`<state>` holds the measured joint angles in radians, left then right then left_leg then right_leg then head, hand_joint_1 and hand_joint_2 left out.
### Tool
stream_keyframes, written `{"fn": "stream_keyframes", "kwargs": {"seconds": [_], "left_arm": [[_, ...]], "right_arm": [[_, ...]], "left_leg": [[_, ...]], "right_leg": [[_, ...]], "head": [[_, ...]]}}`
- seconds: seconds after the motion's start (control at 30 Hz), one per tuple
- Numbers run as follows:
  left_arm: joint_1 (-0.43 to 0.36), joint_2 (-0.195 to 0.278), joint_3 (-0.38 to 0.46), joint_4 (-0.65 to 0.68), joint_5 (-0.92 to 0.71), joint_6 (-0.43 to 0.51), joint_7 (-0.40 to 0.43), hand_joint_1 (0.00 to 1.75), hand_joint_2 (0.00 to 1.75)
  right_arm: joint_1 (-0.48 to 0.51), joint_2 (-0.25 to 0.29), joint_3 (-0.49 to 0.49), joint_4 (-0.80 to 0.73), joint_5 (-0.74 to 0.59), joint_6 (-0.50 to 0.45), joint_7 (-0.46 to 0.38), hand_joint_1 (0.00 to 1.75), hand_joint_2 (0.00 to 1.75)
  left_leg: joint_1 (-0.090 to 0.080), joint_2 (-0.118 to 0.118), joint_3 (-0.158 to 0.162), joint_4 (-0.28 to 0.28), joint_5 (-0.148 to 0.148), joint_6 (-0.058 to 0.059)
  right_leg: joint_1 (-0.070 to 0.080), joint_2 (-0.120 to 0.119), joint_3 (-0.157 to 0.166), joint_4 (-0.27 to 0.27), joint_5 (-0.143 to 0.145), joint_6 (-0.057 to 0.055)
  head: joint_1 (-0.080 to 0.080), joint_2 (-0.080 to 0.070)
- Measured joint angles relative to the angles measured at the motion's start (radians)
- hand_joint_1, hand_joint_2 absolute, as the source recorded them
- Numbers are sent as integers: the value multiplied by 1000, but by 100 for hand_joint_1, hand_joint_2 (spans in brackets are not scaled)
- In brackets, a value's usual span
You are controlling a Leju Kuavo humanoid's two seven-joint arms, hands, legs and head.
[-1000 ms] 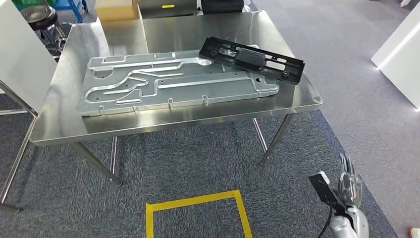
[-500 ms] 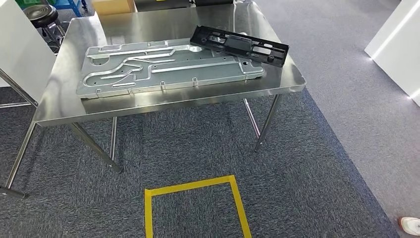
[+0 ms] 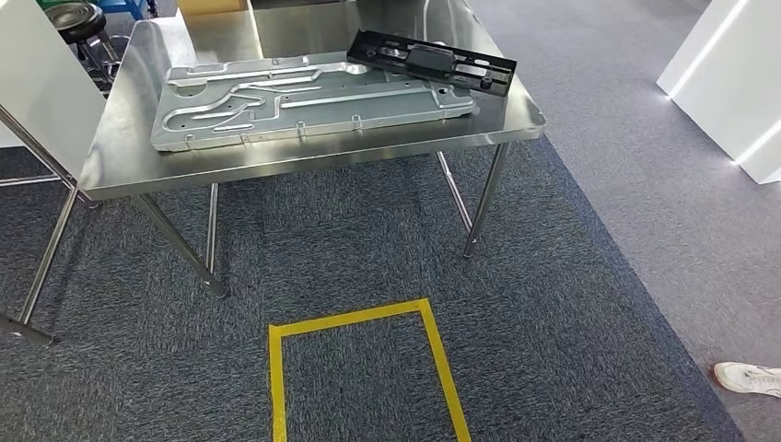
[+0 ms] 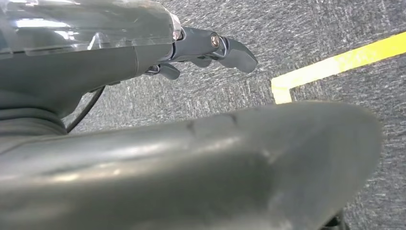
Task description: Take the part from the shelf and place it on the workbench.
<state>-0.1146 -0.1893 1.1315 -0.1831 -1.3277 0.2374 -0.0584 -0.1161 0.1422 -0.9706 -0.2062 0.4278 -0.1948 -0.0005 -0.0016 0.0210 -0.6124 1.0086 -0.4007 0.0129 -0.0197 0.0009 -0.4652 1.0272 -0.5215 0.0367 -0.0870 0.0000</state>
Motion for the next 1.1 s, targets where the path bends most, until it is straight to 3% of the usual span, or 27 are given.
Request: {"fn": "stream_keyframes", "kwargs": {"seconds": [0.03,0.07,0.1,0.13,0.17,0.2,0.27,0.3,0.33,0.37,0.4,0.43,0.5,0.53,0.57,0.63,0.67,0.77,0.8,0.83,0.87,0.93,1.0,1.03,1.1], "left_arm": [[0,0,0,0,-1,0,1,0,0],[1,0,0,0,-1,0,1,0,0],[2,0,0,0,-2,0,0,0,0],[3,0,0,0,-2,-1,-2,0,0],[6,0,0,0,-3,-1,-4,0,0],[7,1,0,0,-3,-2,-7,0,0],[9,2,0,0,-5,-3,-15,0,0],[9,2,-1,0,-7,-4,-20,0,0],[9,3,-2,0,-9,-4,-26,0,0],[9,3,-4,0,-13,-3,-32,0,0],[9,4,-6,0,-17,-2,-37,0,0],[7,5,-8,0,-19,-1,-41,0,0],[3,7,-11,-1,-23,0,-46,0,0],[1,7,-12,-1,-24,0,-48,0,0],[1,7,-13,-1,-25,0,-50,0,0],[4,7,-14,-1,-25,0,-51,0,0],[4,7,-14,-1,-27,0,-51,0,0],[4,7,-19,-2,-32,2,-48,0,0],[4,8,-21,-2,-34,2,-44,0,0],[4,8,-23,-2,-37,2,-38,0,0],[4,9,-25,-2,-40,2,-33,0,0],[4,10,-29,-2,-44,1,-25,0,0],[4,10,-31,-2,-46,0,-21,0,0],[4,10,-32,-2,-46,0,-21,0,0],[4,10,-33,-2,-46,0,-21,0,0]], "right_arm": [[0,2,8,1,-3,1,9,0,131],[1,3,12,1,-12,4,13,0,175],[3,5,12,2,-20,10,14,0,175],[4,5,12,3,-25,16,12,0,175],[6,6,13,3,-27,21,8,0,175],[7,6,13,4,-27,26,4,0,175],[9,6,14,4,-31,36,-2,0,175],[9,6,14,4,-35,43,-4,0,175],[9,6,14,4,-39,51,-8,0,175],[9,6,14,4,-44,60,-13,0,175],[9,6,14,5,-47,67,-18,0,175],[8,7,14,5,-49,72,-23,0,175],[6,8,14,5,-51,77,-28,0,175],[6,9,14,5,-52,77,-30,0,131],[6,9,14,5,-52,78,-31,0,87],[8,9,14,5,-52,79,-32,0,0],[9,9,14,5,-52,81,-32,0,0],[9,9,12,7,-70,106,-32,0,131],[9,9,6,7,-89,118,-32,0,175],[9,10,-3,8,-112,129,-32,0,175],[9,11,-15,8,-132,136,-31,0,175],[8,13,-36,8,-156,141,-29,0,175],[6,13,-49,8,-162,141,-29,0,175],[4,14,-54,8,-163,141,-29,0,175],[3,15,-61,8,-164,141,-29,0,175]], "left_leg": [[0,1,-5,1,9,-7],[1,2,-8,0,18,-14],[4,1,-12,2,21,-21],[7,-1,-20,12,5,-26],[9,-4,-32,39,-32,-30],[11,-8,-47,85,-87,-33],[12,-11,-75,214,-188,-37],[12,-11,-78,267,-203,-38],[12,-11,-67,294,-192,-38],[12,-11,-40,286,-162,-36],[12,-11,5,244,-132,-34],[11,-12,66,172,-121,-29],[7,-13,171,21,-143,-17],[4,-13,195,-22,-159,-10],[2,-13,199,-40,-161,-2],[3,-9,181,-42,-139,15],[4,-7,169,-44,-125,23],[2,-4,120,-44,-84,35],[0,-4,101,-42,-70,34],[-1,-3,82,-39,-57,33],[-2,-2,63,-36,-45,32],[-4,-3,28,-26,-22,28],[-7,-4,3,-18,-2,21],[-7,-3,-3,-16,8,16],[-6,0,-9,-17,24,7]], "right_leg": [[4,0,22,-39,-18,-7],[6,0,22,-53,-19,-16],[7,-2,13,-53,-9,-25],[7,-5,3,-54,3,-34],[6,-7,-10,-55,16,-43],[7,-10,-27,-55,30,-49],[11,-10,-64,-53,58,-54],[13,-10,-84,-52,72,-54],[14,-10,-104,-49,86,-53],[15,-11,-123,-45,98,-51],[16,-11,-142,-39,109,-48],[17,-10,-159,-33,119,-44],[18,-11,-180,-22,138,-34],[18,-12,-184,-21,149,-28],[18,-13,-186,-23,161,-21],[13,-10,-193,-21,161,-8],[11,-7,-201,-1,131,-3],[7,-3,-242,169,-28,7],[6,-3,-247,229,-51,9],[6,-3,-241,263,-48,9],[6,-3,-218,264,-25,8],[8,-3,-121,166,19,-2],[14,-4,-2,4,1,-15],[19,-4,33,-50,-13,-22],[24,-4,43,-79,-18,-30]], "head": [[0,0],[0,0],[0,0],[0,0],[0,0],[0,0],[0,0],[0,0],[0,0],[0,0],[0,0],[0,0],[0,0],[0,0],[0,0],[0,0],[0,0],[0,0],[0,0],[0,0],[0,0],[0,0],[0,0],[0,0],[0,0]]}}
